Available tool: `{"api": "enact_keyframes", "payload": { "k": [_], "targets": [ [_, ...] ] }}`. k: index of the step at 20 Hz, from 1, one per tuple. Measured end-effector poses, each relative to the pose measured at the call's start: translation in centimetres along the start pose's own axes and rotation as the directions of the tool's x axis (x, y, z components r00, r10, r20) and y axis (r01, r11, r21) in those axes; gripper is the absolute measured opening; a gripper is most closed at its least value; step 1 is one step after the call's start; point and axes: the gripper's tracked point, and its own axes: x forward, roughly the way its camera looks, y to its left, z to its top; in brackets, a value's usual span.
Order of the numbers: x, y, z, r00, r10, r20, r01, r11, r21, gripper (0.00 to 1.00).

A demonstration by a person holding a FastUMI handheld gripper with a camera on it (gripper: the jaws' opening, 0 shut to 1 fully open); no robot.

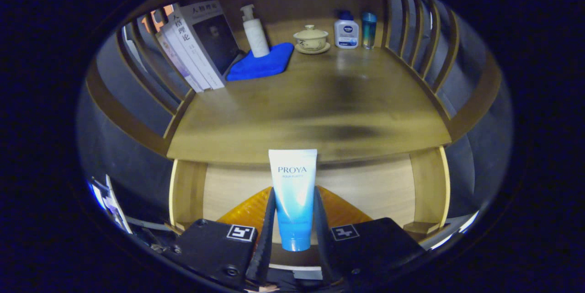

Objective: Pull open the drawer, take out the items inside it, and place them on the countertop above the cabinet.

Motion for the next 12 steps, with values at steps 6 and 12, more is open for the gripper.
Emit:
{"api": "enact_keyframes", "payload": {
  "k": [6,12],
  "targets": [
    [2.0,-0.1,6.8,0.998,-0.025,0.063,0.019,0.996,0.084,0.47],
    [4.1,-0.8,10.6,0.994,-0.068,0.086,0.063,0.997,0.051,0.47]
  ]
}}
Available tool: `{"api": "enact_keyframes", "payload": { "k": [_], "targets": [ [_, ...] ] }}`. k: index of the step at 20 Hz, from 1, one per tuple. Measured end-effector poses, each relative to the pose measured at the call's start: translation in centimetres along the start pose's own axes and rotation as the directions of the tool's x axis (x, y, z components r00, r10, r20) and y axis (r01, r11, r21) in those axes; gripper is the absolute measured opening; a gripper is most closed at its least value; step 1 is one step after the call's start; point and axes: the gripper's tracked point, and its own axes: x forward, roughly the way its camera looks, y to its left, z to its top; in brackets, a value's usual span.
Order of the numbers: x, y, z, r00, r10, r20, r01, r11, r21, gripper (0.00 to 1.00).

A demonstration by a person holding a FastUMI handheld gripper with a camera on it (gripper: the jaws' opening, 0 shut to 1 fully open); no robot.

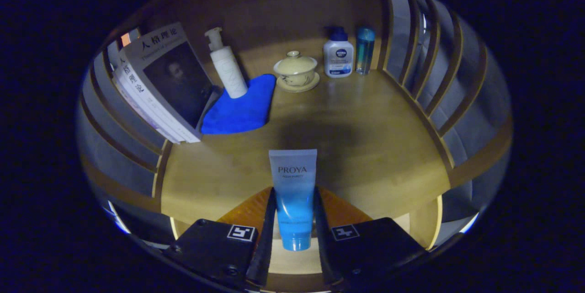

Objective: Pull open the drawer, take out the items inside it, and place them on the countertop above the cabinet.

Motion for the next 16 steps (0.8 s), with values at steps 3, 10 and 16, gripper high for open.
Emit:
{"api": "enact_keyframes", "payload": {
  "k": [3,10,16],
  "targets": [
    [1.2,-0.1,0.6,1.000,-0.008,0.003,0.008,1.000,-0.012,0.47],
    [3.4,-0.4,0.8,0.999,-0.048,0.017,0.048,0.998,-0.038,0.53],
    [0.3,1.1,1.7,0.992,-0.021,0.125,0.029,0.998,-0.064,0.61]
  ]
}}
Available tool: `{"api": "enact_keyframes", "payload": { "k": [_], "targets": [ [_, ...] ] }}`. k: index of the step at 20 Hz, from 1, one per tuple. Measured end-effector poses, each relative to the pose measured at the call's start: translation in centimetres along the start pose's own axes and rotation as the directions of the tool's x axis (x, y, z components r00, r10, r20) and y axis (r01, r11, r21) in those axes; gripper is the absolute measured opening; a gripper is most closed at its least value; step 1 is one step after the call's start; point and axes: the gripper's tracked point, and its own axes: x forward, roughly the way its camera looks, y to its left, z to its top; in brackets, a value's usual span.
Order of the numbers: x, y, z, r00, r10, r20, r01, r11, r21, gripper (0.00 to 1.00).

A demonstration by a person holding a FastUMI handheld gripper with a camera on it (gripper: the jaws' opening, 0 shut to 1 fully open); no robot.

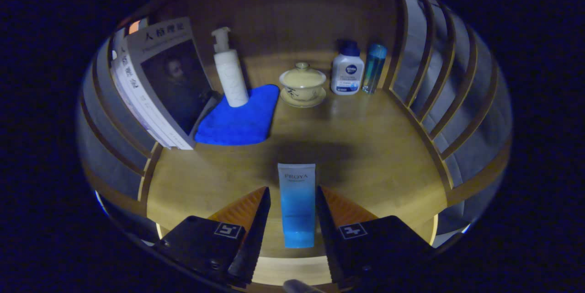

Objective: Pull open the drawer, take out the items inside it, and place them on the countertop above the cabinet.

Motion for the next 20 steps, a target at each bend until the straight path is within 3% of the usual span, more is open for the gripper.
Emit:
{"api": "enact_keyframes", "payload": {
  "k": [7,9,10,14,15,16,20],
  "targets": [
    [-6.5,1.7,-1.5,0.981,0.089,0.171,-0.079,0.995,-0.061,0.63],
    [-8.4,1.9,-2.1,0.963,0.128,0.238,-0.115,0.991,-0.065,0.76],
    [-9.2,1.7,-2.4,0.949,0.139,0.282,-0.121,0.989,-0.079,0.81],
    [-13.3,1.0,-4.9,0.884,0.160,0.440,-0.127,0.986,-0.104,0.82],
    [-14.3,0.7,-5.8,0.862,0.171,0.478,-0.134,0.985,-0.111,0.83],
    [-15.4,0.2,-6.6,0.836,0.172,0.521,-0.135,0.985,-0.108,0.92],
    [-19.4,-0.4,-11.5,0.732,0.210,0.648,-0.148,0.978,-0.150,0.97]
  ]
}}
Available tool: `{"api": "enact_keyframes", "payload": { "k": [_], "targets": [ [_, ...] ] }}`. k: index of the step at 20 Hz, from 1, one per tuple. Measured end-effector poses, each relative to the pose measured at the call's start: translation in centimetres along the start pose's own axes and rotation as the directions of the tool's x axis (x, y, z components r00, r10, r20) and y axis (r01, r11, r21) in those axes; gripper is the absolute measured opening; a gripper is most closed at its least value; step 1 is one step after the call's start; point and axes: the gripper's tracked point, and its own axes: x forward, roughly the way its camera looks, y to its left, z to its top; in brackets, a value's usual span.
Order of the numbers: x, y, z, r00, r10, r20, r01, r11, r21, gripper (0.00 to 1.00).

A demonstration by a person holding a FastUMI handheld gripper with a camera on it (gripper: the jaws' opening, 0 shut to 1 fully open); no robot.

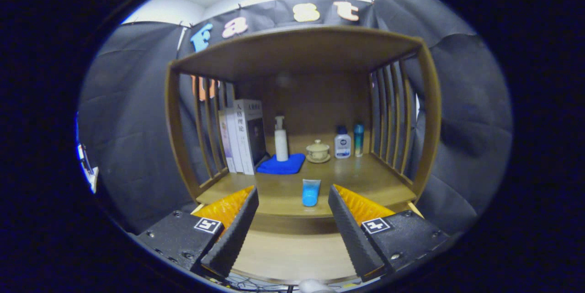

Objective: Pull open the drawer, take out the items inside it, and place them on the countertop above the cabinet.

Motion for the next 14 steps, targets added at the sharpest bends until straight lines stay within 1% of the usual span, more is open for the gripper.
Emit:
{"api": "enact_keyframes", "payload": {
  "k": [2,5,8,11,14],
  "targets": [
    [-2.6,0.6,-1.3,0.999,0.008,0.053,-0.006,1.000,-0.022,0.98],
    [-5.7,1.0,-3.4,0.996,0.004,0.094,0.001,0.998,-0.058,0.98],
    [-8.3,0.5,-5.9,0.993,-0.044,0.113,0.050,0.997,-0.056,0.98],
    [-9.5,-1.0,-8.6,0.988,-0.104,0.111,0.111,0.992,-0.060,0.98],
    [-10.2,-2.2,-12.5,0.986,-0.154,0.063,0.158,0.985,-0.068,0.98]
  ]
}}
